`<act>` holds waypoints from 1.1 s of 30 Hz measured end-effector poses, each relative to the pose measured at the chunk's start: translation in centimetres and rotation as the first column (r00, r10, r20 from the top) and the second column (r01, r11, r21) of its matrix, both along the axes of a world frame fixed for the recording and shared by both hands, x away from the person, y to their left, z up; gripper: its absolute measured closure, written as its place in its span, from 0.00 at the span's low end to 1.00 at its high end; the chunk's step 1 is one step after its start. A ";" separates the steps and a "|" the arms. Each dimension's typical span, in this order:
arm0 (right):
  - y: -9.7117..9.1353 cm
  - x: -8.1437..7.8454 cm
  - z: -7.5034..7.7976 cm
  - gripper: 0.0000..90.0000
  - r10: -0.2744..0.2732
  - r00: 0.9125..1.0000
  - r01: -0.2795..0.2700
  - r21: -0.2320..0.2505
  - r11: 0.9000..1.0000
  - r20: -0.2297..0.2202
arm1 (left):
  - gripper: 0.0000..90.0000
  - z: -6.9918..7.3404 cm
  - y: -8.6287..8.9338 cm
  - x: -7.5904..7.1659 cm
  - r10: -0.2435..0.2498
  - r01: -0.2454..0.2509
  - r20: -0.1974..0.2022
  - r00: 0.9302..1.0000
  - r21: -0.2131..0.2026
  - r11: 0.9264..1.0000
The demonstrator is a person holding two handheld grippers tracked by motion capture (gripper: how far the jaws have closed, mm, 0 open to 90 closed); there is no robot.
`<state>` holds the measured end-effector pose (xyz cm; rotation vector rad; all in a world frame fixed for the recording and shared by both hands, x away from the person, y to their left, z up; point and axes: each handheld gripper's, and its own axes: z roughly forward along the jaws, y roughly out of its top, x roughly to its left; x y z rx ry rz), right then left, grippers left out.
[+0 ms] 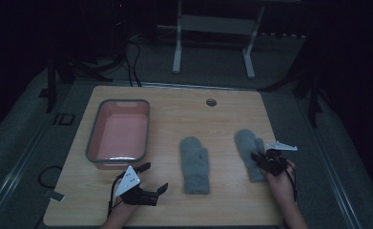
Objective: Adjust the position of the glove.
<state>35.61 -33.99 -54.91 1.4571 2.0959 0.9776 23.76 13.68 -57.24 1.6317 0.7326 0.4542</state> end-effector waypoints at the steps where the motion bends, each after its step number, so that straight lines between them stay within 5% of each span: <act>1: 0.2 -0.2 0.1 0.86 -0.023 1.000 0.023 0.000 1.000 0.008 | 0.02 0.0 0.0 0.0 0.000 0.000 0.000 1.000 -0.001 1.000; 8: 1.7 -1.4 1.4 0.90 -0.101 0.993 0.100 0.028 0.995 0.061 | 0.02 0.0 0.0 0.0 0.000 0.000 -0.001 1.000 -0.001 1.000; 18: 4.2 -2.9 4.0 0.90 -0.196 0.977 0.184 0.127 0.975 0.087 | 0.02 0.0 0.0 0.0 -0.002 0.002 0.003 1.000 0.000 1.000; 24: 5.8 -3.7 5.4 0.90 -0.209 0.974 0.189 0.194 0.963 0.086 | 0.02 0.0 0.0 0.0 -0.002 0.002 0.000 1.000 0.000 1.000; 33: 9.9 -5.3 6.9 0.90 -0.163 0.980 0.138 0.197 0.971 0.116 | 0.02 0.0 -0.1 -0.1 -0.005 0.005 0.005 1.000 -0.002 1.000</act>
